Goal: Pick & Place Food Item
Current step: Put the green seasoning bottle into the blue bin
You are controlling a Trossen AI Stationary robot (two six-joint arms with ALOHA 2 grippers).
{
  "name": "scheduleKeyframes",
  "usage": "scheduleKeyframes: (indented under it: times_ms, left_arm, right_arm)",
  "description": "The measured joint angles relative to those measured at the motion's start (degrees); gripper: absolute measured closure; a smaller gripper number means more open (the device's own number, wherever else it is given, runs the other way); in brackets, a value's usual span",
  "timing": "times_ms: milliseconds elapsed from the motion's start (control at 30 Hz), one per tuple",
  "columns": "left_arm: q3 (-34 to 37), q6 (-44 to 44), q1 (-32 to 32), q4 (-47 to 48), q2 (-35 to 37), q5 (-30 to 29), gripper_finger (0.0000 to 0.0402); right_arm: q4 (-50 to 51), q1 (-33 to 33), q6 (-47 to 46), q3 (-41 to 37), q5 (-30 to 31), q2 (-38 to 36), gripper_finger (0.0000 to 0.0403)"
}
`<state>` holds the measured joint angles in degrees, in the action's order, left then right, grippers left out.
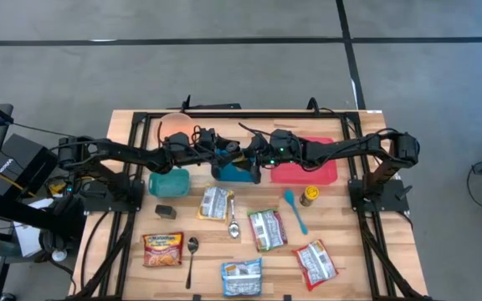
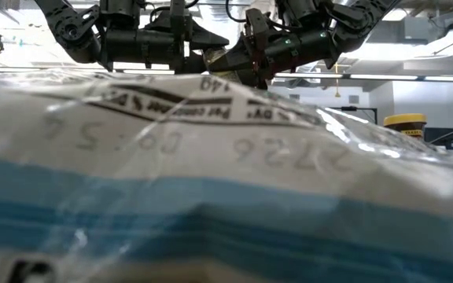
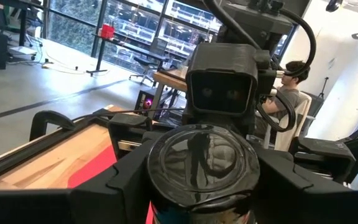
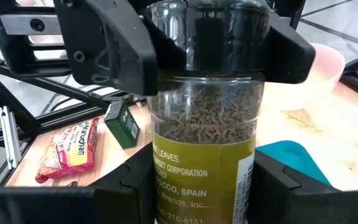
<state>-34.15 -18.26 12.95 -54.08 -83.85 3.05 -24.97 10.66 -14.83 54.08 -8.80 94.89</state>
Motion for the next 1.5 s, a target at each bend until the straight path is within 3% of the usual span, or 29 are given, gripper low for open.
scheduleKeyframes:
  times_ms: [200, 500, 667, 800, 1367, 1500]
  left_arm:
    - [0.02, 0.66, 0.0, 0.11, 0.0, -0.04, 0.0172]
    - [0.07, 0.63, 0.0, 0.15, 0.0, -0.22, 0.0203]
    - [0.07, 0.59, 0.0, 0.15, 0.0, -0.59, 0.0189]
    - [0.07, 0.59, 0.0, 0.24, 0.0, -0.68, 0.0201]
    - [0.09, 3.72, 0.0, 1.77, 0.0, -4.99, 0.0204]
    - [0.09, 7.34, -0.02, 3.76, 0.0, -8.61, 0.0199]
  right_arm:
    - [0.26, 0.27, -1.95, 0.0, -0.55, 0.0, 0.0208]
    - [1.18, 1.11, -1.73, 0.0, -0.57, 0.0, 0.0139]
    - [1.25, 1.46, -0.4, 0.0, -0.56, 0.0, 0.0138]
    - [2.7, 1.75, -0.17, 0.0, -0.57, -0.18, 0.0138]
    - [18.08, 1.38, 3.19, -0.02, 0.19, -7.8, 0.0138]
    - [22.27, 0.74, 4.28, -0.02, 3.79, -10.26, 0.0138]
